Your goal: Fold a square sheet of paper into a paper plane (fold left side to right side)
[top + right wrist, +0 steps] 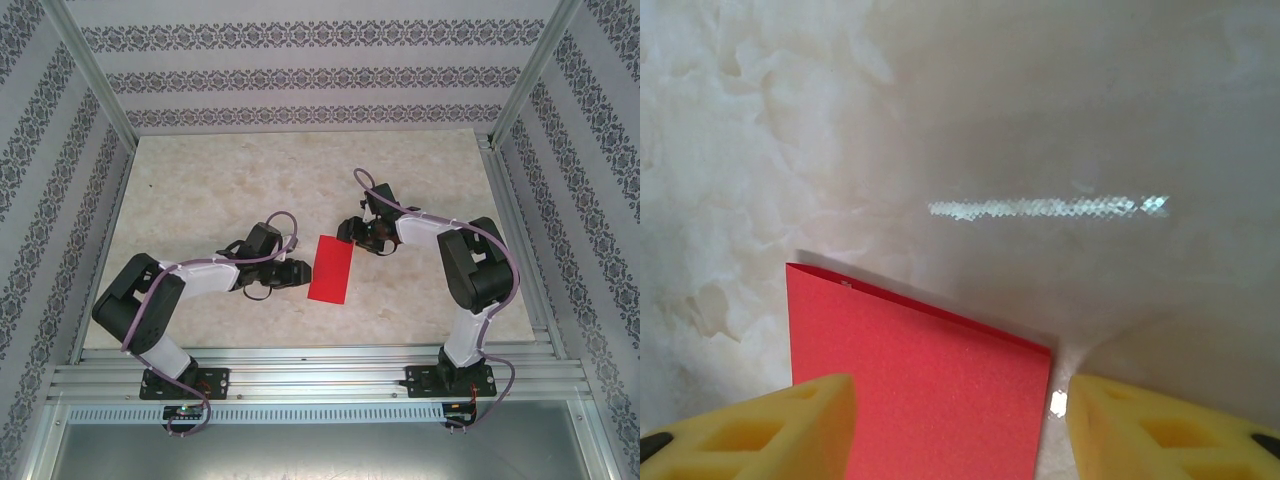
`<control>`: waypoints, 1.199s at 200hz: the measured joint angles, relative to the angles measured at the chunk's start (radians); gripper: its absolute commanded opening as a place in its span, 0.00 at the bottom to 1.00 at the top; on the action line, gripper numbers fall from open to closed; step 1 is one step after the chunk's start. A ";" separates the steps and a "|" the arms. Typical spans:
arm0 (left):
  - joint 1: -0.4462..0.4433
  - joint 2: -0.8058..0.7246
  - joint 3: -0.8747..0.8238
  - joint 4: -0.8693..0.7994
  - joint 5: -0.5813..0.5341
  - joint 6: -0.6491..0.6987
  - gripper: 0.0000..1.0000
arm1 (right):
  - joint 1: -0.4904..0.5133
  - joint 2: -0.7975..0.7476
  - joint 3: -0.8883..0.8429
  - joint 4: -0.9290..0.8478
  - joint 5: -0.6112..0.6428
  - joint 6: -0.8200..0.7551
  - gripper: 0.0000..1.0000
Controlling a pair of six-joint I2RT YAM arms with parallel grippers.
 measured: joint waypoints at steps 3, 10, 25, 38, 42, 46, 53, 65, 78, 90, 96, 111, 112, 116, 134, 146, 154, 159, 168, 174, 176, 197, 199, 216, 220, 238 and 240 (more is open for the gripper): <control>0.000 0.000 0.000 0.000 0.000 0.000 0.45 | 0.000 0.000 0.000 0.000 0.000 0.000 0.52; -0.001 0.002 0.000 0.000 -0.001 0.000 0.45 | -0.002 0.002 0.000 0.004 -0.005 0.000 0.50; -0.006 0.003 0.000 0.000 -0.002 0.000 0.45 | -0.005 0.010 0.000 0.012 -0.013 0.003 0.49; -0.008 0.003 0.000 0.000 -0.002 0.000 0.45 | -0.008 0.010 0.000 0.013 -0.017 0.004 0.47; -0.008 0.004 0.000 0.000 -0.002 0.000 0.45 | -0.008 0.010 0.000 0.013 -0.017 0.004 0.47; -0.008 0.005 0.000 0.000 -0.003 0.000 0.45 | -0.008 0.011 0.000 0.013 -0.017 0.004 0.45; -0.010 0.006 0.000 0.000 -0.005 0.000 0.45 | -0.008 0.011 0.000 0.013 -0.017 0.005 0.44; -0.012 0.011 0.000 0.000 -0.006 0.000 0.45 | -0.008 0.012 0.000 0.023 -0.020 0.004 0.41; -0.012 0.017 0.000 0.000 -0.010 0.000 0.45 | -0.008 0.012 0.000 0.031 -0.022 0.004 0.38; -0.012 0.018 0.000 0.000 -0.013 0.000 0.45 | -0.008 0.012 0.000 0.039 -0.024 0.006 0.36; -0.012 0.018 0.000 0.000 -0.016 0.000 0.45 | -0.008 0.012 0.000 0.041 -0.025 0.006 0.36; -0.012 0.018 0.000 0.000 -0.019 0.000 0.45 | -0.008 0.011 -0.005 0.051 -0.027 0.007 0.35; -0.012 0.018 0.000 0.000 -0.019 0.000 0.45 | -0.008 0.011 -0.005 0.051 -0.028 0.007 0.35; -0.012 0.018 0.000 0.000 -0.019 0.000 0.45 | -0.008 0.010 -0.006 0.052 -0.028 0.007 0.36; -0.012 0.018 0.001 0.000 -0.020 0.001 0.46 | -0.008 0.004 -0.019 0.062 -0.039 0.010 0.37; -0.012 0.018 0.002 0.000 -0.022 0.001 0.45 | -0.008 -0.003 -0.036 0.066 -0.043 0.016 0.37; -0.012 0.018 0.005 -0.001 -0.024 0.001 0.45 | -0.008 -0.009 -0.050 0.070 -0.045 0.021 0.37; -0.012 0.018 0.006 -0.001 -0.024 0.002 0.46 | -0.008 -0.014 -0.060 0.073 -0.047 0.024 0.37; -0.012 0.018 0.010 -0.001 -0.025 0.002 0.46 | -0.008 -0.022 -0.077 0.080 -0.053 0.034 0.38; -0.013 0.018 0.011 -0.001 -0.025 0.003 0.46 | -0.008 -0.028 -0.089 0.091 -0.059 0.040 0.39; -0.013 0.018 0.011 0.000 -0.026 0.004 0.46 | -0.008 -0.031 -0.094 0.095 -0.061 0.042 0.39; -0.013 0.013 0.011 0.000 -0.031 0.021 0.48 | -0.003 -0.068 -0.147 0.135 -0.084 0.080 0.39; -0.014 0.011 0.011 0.000 -0.033 0.023 0.49 | -0.003 -0.072 -0.153 0.138 -0.087 0.084 0.39; -0.024 -0.016 0.011 0.000 -0.052 0.050 0.50 | 0.010 -0.108 -0.199 0.183 -0.104 0.128 0.39; -0.028 -0.025 0.011 0.000 -0.054 0.058 0.51 | 0.015 -0.117 -0.210 0.195 -0.110 0.137 0.39; -0.044 -0.062 0.011 0.000 -0.074 0.089 0.52 | 0.032 -0.146 -0.251 0.241 -0.124 0.183 0.39; -0.045 -0.067 0.011 0.000 -0.076 0.094 0.52 | 0.035 -0.149 -0.255 0.245 -0.126 0.186 0.39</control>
